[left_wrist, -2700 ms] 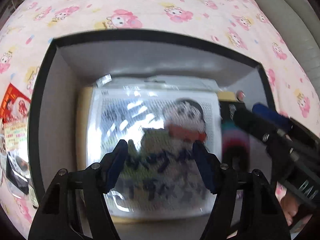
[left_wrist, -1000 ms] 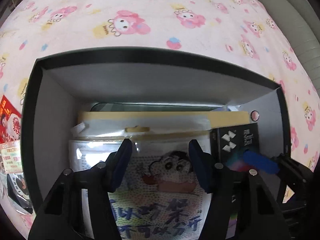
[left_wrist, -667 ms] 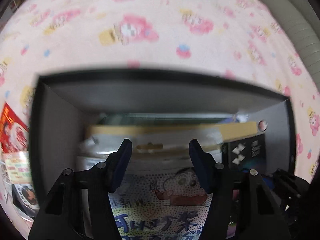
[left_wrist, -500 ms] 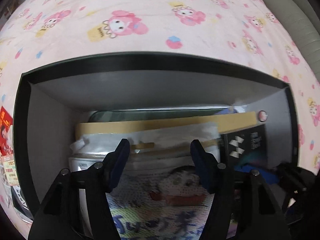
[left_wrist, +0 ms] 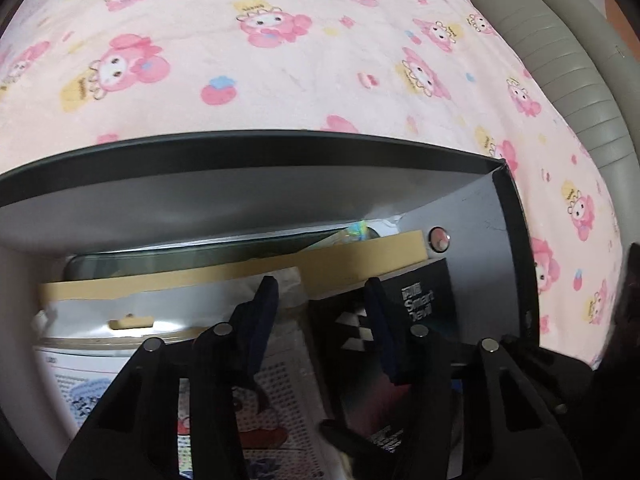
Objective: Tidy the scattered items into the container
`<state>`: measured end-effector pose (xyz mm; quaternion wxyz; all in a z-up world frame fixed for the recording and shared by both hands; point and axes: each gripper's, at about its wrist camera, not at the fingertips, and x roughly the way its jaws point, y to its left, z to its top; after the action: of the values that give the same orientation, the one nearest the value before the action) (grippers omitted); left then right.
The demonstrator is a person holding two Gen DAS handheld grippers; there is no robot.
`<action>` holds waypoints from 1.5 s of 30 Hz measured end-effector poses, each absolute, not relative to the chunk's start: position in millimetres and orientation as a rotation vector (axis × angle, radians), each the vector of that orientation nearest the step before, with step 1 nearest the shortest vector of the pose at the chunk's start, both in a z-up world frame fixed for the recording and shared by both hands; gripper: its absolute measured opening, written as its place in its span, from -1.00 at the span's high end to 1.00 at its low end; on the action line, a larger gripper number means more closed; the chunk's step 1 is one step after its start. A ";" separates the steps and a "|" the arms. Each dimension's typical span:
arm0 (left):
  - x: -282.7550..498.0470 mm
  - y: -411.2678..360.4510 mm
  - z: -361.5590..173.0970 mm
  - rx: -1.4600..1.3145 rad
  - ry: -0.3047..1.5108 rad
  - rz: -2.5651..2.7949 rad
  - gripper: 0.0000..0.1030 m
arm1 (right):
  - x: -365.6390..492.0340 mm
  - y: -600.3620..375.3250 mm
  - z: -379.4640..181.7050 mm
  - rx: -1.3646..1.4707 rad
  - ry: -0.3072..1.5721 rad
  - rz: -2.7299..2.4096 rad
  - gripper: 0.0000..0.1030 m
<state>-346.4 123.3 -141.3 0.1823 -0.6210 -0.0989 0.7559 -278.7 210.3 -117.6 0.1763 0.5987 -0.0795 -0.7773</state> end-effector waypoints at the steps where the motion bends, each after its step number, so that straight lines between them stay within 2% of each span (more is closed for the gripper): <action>1: -345.6 124.7 -142.5 -1.762 -0.263 2.133 0.14 | -279.5 209.6 -119.6 1.694 -0.226 -2.196 0.01; 13: -334.9 122.8 -137.0 -1.775 -0.236 2.136 0.25 | -282.5 212.8 -117.5 1.708 -0.297 -2.131 0.00; 16: -326.7 106.7 -116.9 -1.671 -0.285 2.273 0.16 | -280.3 221.1 -114.4 1.685 -0.342 -2.140 0.01; 18: -322.2 92.2 -107.9 -1.652 -0.288 2.398 -0.08 | -278.9 220.5 -113.8 1.675 -0.330 -2.156 0.00; 20: -321.9 78.9 -110.3 -1.728 -0.250 2.472 -0.07 | -280.7 217.3 -118.2 1.681 -0.326 -2.131 -0.03; 22: -321.8 66.1 -118.7 -1.811 -0.241 2.481 -0.07 | -285.0 220.1 -122.7 1.656 -0.418 -2.059 -0.09; 25: -318.2 54.3 -128.9 -1.875 -0.243 2.445 -0.07 | -288.7 226.3 -125.4 1.686 -0.503 -1.990 -0.09; 27: -316.4 56.0 -127.7 -1.889 -0.201 2.434 -0.09 | -285.3 217.7 -125.1 1.693 -0.436 -1.972 -0.09; 30: -311.4 53.3 -126.4 -1.893 -0.277 2.372 -0.14 | -271.7 210.7 -114.2 1.697 -0.328 -1.996 -0.09; 38: -286.3 48.2 -122.8 -1.933 -0.367 2.291 -0.17 | -254.9 227.6 -109.6 1.731 -0.293 -2.105 -0.09; 42: -274.4 42.1 -121.6 -1.934 -0.471 2.240 -0.17 | -234.9 226.6 -103.2 1.742 -0.226 -2.173 -0.09; 45: -254.5 41.8 -104.9 -1.846 -0.428 2.323 -0.17 | -222.5 230.7 -89.9 1.712 -0.187 -2.265 -0.09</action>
<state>-254.5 41.8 -104.9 0.0719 -0.6141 -0.1423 0.7730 -222.5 230.7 -89.9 0.1478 0.5951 -0.0651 -0.7872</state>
